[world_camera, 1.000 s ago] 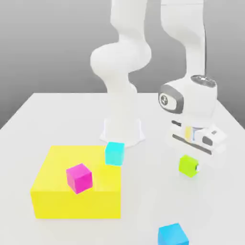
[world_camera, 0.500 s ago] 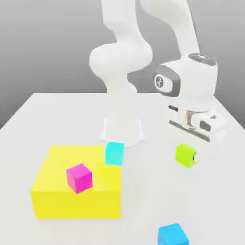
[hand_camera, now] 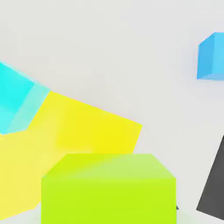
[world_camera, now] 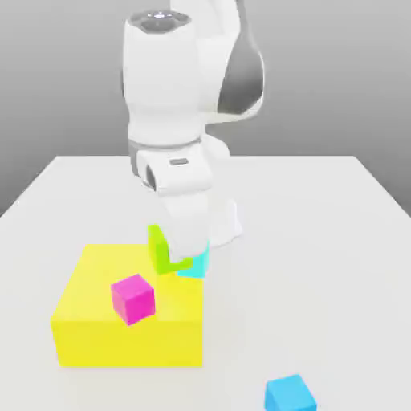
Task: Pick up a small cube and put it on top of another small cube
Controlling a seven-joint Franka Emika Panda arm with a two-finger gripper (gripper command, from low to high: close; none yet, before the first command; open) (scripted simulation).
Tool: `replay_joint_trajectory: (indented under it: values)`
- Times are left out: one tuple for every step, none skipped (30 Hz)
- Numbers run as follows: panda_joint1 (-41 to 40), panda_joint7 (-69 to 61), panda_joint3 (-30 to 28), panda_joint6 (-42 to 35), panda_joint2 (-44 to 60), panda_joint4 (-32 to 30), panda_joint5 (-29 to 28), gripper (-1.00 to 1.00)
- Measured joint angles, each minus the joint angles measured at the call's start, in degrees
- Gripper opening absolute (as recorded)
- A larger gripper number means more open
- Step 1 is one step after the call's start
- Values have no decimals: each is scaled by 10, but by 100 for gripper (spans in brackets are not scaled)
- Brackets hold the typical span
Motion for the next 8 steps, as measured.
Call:
replay_joint_trajectory:
  values:
    - [0, -8, -7, 15, 13, -3, 5, -100]
    - [2, -15, -13, 35, 29, -7, 12, -100]
    - [4, -22, -18, 56, 46, -12, 19, -100]
    - [6, -28, -23, 79, 64, -18, 27, -100]
    - [7, -33, -25, 93, 75, -22, 31, 100]
    - [7, -33, -25, 93, 75, -22, 31, 100]
    - [7, -33, -25, 93, 75, -22, 31, 100]
    - [7, -33, -25, 93, 75, -22, 31, 100]
